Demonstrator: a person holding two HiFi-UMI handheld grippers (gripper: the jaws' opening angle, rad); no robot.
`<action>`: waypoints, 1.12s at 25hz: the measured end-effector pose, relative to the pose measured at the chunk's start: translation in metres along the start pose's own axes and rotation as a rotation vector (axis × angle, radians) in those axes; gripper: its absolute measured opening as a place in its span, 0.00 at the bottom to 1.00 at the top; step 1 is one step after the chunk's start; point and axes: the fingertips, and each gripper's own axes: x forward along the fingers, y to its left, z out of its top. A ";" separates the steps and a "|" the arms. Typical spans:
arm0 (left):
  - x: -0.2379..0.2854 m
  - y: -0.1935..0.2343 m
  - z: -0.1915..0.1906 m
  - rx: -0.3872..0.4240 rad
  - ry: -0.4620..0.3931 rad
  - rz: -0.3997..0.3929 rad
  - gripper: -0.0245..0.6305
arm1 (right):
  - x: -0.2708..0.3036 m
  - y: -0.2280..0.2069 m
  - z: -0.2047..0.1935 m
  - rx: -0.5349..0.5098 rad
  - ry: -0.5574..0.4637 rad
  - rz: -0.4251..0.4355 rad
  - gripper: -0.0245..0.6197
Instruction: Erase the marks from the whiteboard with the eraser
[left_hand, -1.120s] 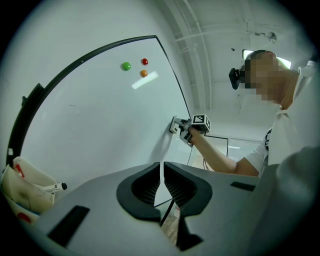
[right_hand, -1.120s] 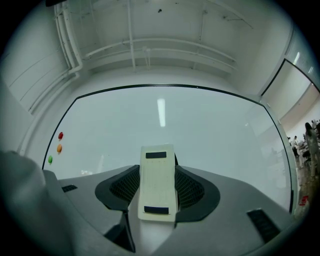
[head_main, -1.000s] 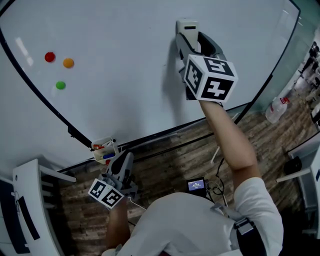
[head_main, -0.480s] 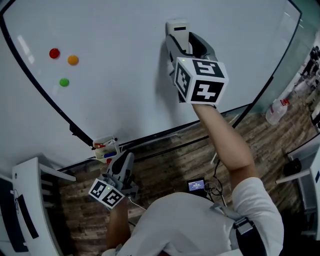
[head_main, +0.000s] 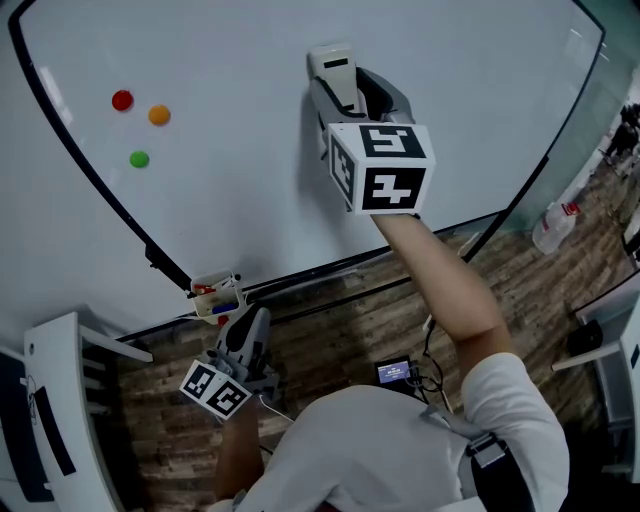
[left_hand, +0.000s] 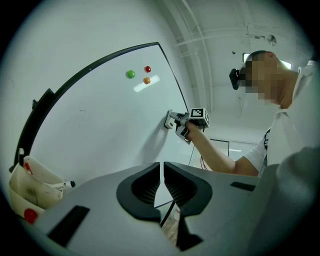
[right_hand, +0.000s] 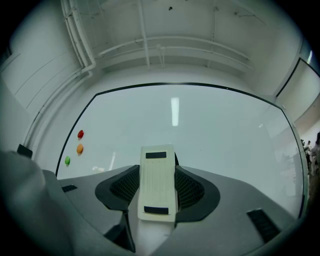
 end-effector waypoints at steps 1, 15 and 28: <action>-0.001 0.000 0.000 0.000 0.000 0.000 0.06 | -0.001 0.000 0.000 0.001 0.000 -0.003 0.41; -0.020 0.001 -0.001 -0.015 -0.010 0.022 0.06 | 0.004 0.052 -0.001 -0.020 0.032 0.102 0.41; -0.043 0.007 -0.001 -0.016 -0.019 0.073 0.06 | 0.003 0.112 -0.012 0.034 0.061 0.309 0.41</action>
